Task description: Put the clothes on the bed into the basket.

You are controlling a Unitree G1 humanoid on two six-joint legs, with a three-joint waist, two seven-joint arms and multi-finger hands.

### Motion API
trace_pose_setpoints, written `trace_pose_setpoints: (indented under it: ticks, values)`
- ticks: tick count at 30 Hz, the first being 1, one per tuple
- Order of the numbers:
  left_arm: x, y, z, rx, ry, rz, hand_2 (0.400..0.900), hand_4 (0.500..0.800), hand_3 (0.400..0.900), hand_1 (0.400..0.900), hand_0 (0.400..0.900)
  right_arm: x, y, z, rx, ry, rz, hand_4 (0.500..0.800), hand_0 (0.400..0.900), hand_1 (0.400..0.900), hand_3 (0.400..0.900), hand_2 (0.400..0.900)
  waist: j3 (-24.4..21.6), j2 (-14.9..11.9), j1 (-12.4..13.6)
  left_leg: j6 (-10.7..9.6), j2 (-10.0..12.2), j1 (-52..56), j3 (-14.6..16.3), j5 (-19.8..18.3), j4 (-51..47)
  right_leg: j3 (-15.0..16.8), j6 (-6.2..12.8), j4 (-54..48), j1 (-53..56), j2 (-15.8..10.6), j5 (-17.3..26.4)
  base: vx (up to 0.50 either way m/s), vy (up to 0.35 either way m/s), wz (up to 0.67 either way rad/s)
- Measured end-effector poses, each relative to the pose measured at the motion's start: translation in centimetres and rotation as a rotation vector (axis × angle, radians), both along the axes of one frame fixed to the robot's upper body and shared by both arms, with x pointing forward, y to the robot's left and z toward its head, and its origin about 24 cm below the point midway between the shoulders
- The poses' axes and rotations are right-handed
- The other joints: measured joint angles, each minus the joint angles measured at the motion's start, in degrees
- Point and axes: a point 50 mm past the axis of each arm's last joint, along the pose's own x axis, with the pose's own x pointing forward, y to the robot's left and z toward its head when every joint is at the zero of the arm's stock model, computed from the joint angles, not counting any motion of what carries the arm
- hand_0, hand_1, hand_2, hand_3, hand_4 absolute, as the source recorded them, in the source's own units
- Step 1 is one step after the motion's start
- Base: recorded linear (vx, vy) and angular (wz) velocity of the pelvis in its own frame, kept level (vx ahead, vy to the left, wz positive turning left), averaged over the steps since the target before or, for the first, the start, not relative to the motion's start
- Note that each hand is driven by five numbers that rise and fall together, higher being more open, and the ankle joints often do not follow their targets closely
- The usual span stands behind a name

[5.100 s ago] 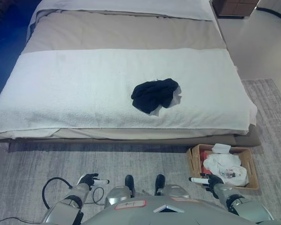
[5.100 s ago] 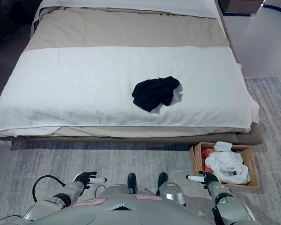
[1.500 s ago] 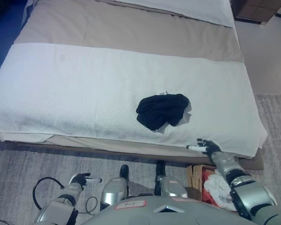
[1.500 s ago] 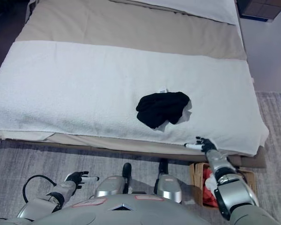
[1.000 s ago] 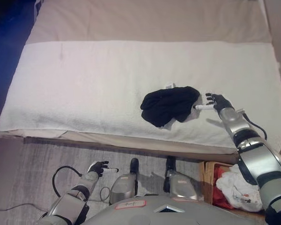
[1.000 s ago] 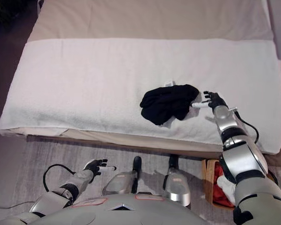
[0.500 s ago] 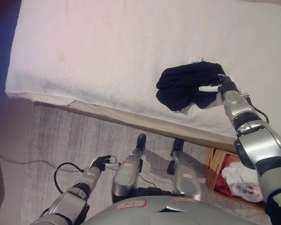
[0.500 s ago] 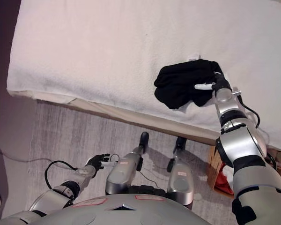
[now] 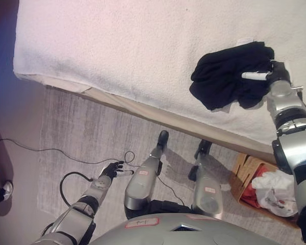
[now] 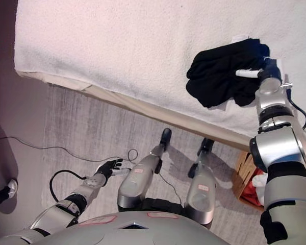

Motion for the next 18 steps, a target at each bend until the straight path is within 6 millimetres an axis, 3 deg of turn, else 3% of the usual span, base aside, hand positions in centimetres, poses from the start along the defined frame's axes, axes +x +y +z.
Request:
trace_pose_setpoints:
  ticks: [1, 10, 18]
  values:
    - [0.0, 0.0, 0.0, -0.001, -0.002, 0.0, 0.9, 0.8, 0.9, 0.9, 0.9, 0.0, -0.1, 0.1, -0.002, -0.004, -0.004, 0.5, 0.4, 0.4, 0.4, 0.4, 0.1, 0.1, 0.0, 0.0, 0.0, 0.0, -0.2, 0.2, -0.3, -0.2, 0.04, 0.0, -0.1, 0.0, -0.1, 0.01, 0.016, 0.12]
    - [0.3, -0.4, 0.2, -0.013, -0.016, -0.011, 0.9, 0.8, 0.9, 0.9, 0.9, 0.2, -0.3, 1.2, -0.005, -0.043, -0.014, 0.5, 0.4, 0.4, 0.4, 0.4, 0.4, 0.8, 0.4, 0.0, 0.0, -0.9, -1.4, 1.7, -1.0, -0.6, 0.02, 0.0, -0.8, 0.1, 0.2, 0.02, 0.007, 0.06]
    - [0.5, -0.5, 0.2, -0.016, -0.023, -0.014, 0.9, 0.8, 0.9, 0.9, 0.9, 0.6, 0.9, 0.6, 0.016, -0.028, 0.018, 0.5, 0.4, 0.4, 0.4, 0.4, 0.4, 1.0, 1.1, -0.1, -0.2, 0.7, -1.6, 1.9, -1.0, -0.8, -0.4, 0.0, 0.8, 0.0, 1.0, 0.0, 0.005, -0.07]
